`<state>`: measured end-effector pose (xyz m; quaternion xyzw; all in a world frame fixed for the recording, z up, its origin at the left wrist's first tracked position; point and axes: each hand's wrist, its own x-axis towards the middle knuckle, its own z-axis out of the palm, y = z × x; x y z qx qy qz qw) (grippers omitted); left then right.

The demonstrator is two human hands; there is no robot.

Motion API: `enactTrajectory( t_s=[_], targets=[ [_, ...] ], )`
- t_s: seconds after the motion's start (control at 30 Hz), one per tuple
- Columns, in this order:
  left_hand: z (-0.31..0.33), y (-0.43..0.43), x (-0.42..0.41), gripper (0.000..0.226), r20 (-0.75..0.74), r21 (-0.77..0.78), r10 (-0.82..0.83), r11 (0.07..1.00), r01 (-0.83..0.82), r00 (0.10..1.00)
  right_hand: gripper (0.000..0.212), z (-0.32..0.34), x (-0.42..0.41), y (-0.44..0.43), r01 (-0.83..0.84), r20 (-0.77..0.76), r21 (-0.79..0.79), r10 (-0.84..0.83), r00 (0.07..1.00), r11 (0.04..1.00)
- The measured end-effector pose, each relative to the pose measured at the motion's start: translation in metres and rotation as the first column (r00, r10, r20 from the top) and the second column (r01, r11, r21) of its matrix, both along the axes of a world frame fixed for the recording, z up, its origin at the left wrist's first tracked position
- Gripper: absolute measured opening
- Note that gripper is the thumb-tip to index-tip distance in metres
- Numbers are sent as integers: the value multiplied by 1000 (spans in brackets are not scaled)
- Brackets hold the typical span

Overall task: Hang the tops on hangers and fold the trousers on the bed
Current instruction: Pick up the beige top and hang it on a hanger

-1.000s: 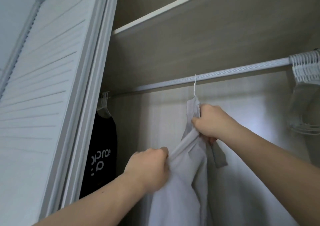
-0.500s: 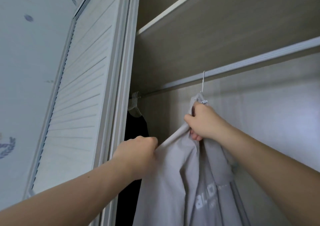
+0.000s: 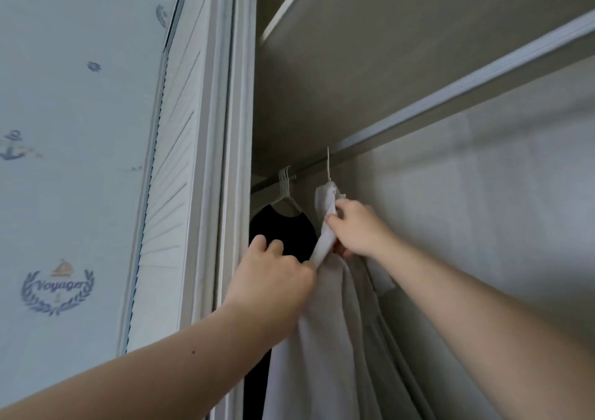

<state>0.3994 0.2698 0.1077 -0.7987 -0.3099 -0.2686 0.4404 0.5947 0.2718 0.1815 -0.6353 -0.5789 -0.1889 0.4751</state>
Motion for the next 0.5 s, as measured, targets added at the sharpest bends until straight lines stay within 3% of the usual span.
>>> enactTrajectory(
  t_s=[0.2, 0.37, 0.5],
  targets=[
    [10, 25, 29, 18, -99, -72, 261, 961, -268, 960, 21, 2, -1, 75, -98, -19, -46, 98, 995, 994],
    [27, 43, 41, 32, -188, -150, 419, 881, -448, 888, 45, 1, -11, 124, -126, -36, -70, 124, 992, 990],
    [33, 48, 41, 15, -204, -173, 442, 862, -476, 874, 40, -4, -8, 137, -179, -70, -42, 175, 982, 983]
  ],
)
